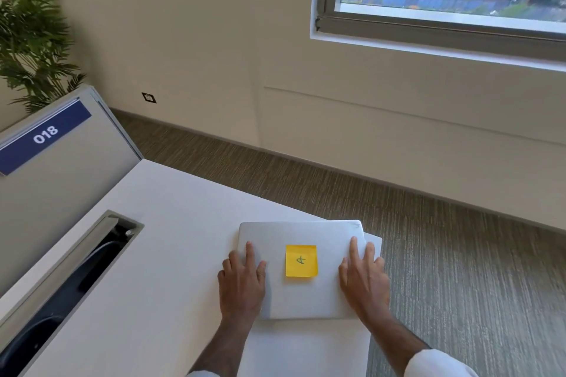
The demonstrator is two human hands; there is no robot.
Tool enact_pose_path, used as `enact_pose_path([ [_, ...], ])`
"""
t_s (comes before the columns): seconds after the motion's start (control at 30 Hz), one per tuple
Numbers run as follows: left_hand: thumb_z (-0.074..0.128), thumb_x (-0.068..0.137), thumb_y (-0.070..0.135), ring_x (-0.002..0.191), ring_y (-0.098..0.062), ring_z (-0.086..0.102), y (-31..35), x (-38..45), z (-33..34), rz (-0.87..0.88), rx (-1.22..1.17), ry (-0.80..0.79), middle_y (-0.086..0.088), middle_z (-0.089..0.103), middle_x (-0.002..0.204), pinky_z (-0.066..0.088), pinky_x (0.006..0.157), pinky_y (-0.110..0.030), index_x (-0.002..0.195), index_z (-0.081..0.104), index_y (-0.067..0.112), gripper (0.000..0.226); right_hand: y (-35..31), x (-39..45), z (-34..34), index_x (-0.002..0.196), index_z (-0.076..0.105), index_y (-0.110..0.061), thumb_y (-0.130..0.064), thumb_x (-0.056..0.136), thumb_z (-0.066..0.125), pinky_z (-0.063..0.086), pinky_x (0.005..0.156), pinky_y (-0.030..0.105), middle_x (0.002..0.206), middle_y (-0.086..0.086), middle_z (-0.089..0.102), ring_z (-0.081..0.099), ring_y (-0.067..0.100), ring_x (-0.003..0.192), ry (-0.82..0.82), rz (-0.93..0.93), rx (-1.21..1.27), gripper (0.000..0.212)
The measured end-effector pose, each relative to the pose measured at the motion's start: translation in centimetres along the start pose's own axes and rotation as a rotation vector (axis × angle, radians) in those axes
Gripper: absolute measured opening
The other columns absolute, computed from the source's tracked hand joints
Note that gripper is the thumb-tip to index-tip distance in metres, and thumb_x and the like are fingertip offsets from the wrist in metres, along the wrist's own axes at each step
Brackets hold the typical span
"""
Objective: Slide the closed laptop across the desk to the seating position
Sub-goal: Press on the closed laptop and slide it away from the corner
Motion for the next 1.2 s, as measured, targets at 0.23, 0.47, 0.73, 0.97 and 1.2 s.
enact_pose_path([
  [0.23, 0.043, 0.097, 0.059, 0.110, -0.029, 0.048, 0.2, 0.1, 0.9, -0.177, -0.070, -0.028, -0.010, 0.048, 0.125, 0.049, 0.076, -0.042, 0.148, 0.039, 0.025, 0.062, -0.2, 0.2, 0.3, 0.155, 0.025, -0.022, -0.045, 0.100, 0.035, 0.055, 0.065, 0.040, 0.135, 0.009, 0.041, 0.052, 0.030, 0.103, -0.018, 0.047, 0.021, 0.060],
  [0.47, 0.063, 0.084, 0.066, 0.112, -0.032, 0.045, -0.8, 1.2, 1.2, -0.285, -0.321, -0.022, -0.008, 0.043, 0.123, 0.049, 0.083, -0.046, 0.142, 0.046, 0.034, 0.069, -0.1, 0.4, 0.4, 0.154, 0.024, -0.025, -0.046, 0.100, 0.036, 0.054, 0.070, 0.041, 0.135, 0.007, 0.039, 0.052, 0.030, 0.104, 0.014, 0.092, 0.105, 0.060],
  [0.73, 0.074, 0.075, 0.068, 0.112, -0.027, 0.049, -1.8, 1.4, 1.5, -0.255, -0.555, 0.033, -0.003, 0.042, 0.116, 0.054, 0.083, -0.041, 0.148, 0.046, 0.033, 0.086, 0.3, 0.7, 0.5, 0.152, 0.029, -0.026, -0.046, 0.098, 0.042, 0.055, 0.072, 0.044, 0.117, 0.009, 0.040, 0.054, 0.031, 0.101, 0.042, 0.107, 0.273, 0.059],
  [0.97, 0.068, 0.072, 0.077, 0.108, -0.028, 0.062, -2.5, 1.8, 1.7, -0.247, -0.552, -0.043, -0.005, 0.056, 0.110, 0.050, 0.089, -0.037, 0.152, 0.037, 0.040, 0.093, 0.7, 1.3, 0.6, 0.154, 0.024, -0.029, -0.050, 0.097, 0.041, 0.049, 0.072, 0.042, 0.109, 0.011, 0.041, 0.055, 0.033, 0.099, 0.044, 0.121, 0.331, 0.062],
  [1.2, 0.060, 0.078, 0.077, 0.106, -0.027, 0.062, -2.3, 0.9, 1.7, -0.211, -0.561, -0.058, -0.001, 0.044, 0.117, 0.053, 0.088, -0.039, 0.153, 0.027, 0.047, 0.088, 1.4, 0.5, 0.6, 0.156, 0.015, -0.037, -0.055, 0.097, 0.038, 0.046, 0.072, 0.040, 0.100, 0.006, 0.039, 0.060, 0.034, 0.088, 0.022, 0.129, 0.364, 0.066],
])
Point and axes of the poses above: each hand's wrist, its own x-axis towards the middle knuckle, its own z-axis out of the palm, y = z × x, the point moved 6 cm from there along x, towards the middle knuckle
